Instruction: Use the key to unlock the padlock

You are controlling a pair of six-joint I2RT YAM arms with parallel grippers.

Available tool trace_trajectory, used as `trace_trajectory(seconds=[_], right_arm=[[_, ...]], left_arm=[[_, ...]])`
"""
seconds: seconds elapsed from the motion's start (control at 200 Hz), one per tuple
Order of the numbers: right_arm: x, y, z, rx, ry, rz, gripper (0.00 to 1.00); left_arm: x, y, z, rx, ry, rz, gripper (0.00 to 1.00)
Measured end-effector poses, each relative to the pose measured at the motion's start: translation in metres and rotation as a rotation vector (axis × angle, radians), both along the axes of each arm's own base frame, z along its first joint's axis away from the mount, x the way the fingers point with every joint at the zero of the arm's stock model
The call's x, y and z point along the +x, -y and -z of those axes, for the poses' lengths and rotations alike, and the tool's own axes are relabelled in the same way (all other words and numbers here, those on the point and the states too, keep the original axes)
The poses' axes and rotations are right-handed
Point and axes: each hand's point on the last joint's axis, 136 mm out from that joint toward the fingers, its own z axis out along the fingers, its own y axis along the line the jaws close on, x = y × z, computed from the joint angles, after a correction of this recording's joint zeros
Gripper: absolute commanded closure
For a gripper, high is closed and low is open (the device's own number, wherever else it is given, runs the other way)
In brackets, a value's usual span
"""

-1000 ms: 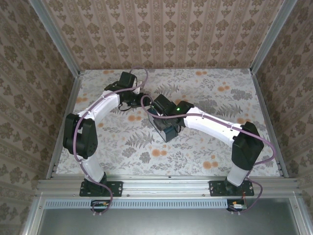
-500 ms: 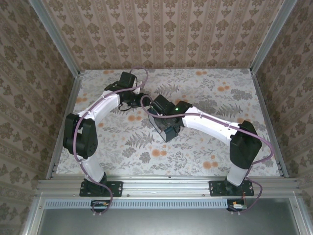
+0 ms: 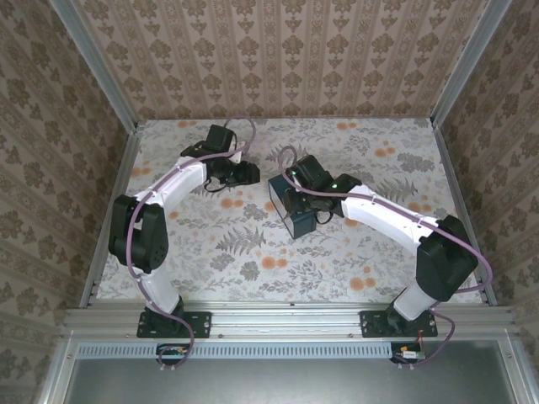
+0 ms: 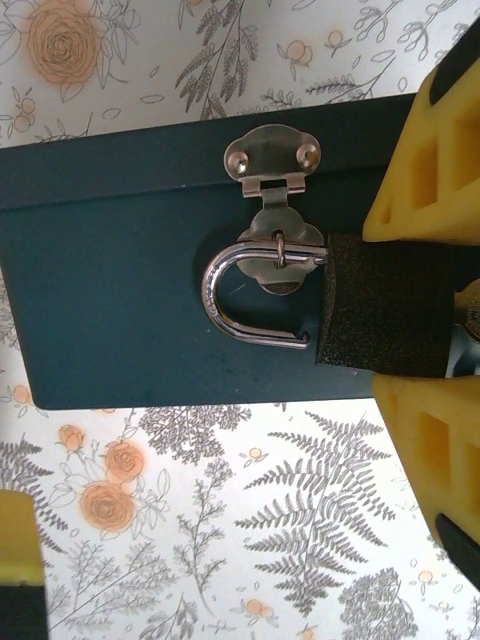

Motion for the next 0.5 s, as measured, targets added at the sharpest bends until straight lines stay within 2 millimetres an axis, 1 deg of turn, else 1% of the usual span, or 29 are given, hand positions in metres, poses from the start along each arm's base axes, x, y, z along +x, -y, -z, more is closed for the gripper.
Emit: trace_trajectory(seconds=[0.085, 0.175, 0.245, 0.385, 0.5], right_arm=[[0.001, 0.001, 0.0, 0.052, -0.008, 0.007, 0.65], [0.002, 0.003, 0.0, 0.119, -0.021, 0.016, 0.7], [0.004, 0.005, -0.002, 0.178, -0.033, 0.027, 0.73], [0.007, 0.009, -0.004, 0.275, -0.049, 0.037, 0.73], [0.009, 0.01, -0.007, 0.344, -0.059, 0.039, 0.73]], left_arm=[[-0.003, 0.004, 0.0, 0.0, 0.0, 0.012, 0.55], [-0.005, 0.008, -0.003, -0.002, 0.0, 0.022, 0.55], [-0.002, 0.013, -0.011, -0.013, 0.013, 0.035, 0.54], [0.008, 0.033, -0.032, -0.043, 0.076, 0.085, 0.54], [0.011, 0.053, -0.038, -0.062, 0.102, 0.143, 0.53]])
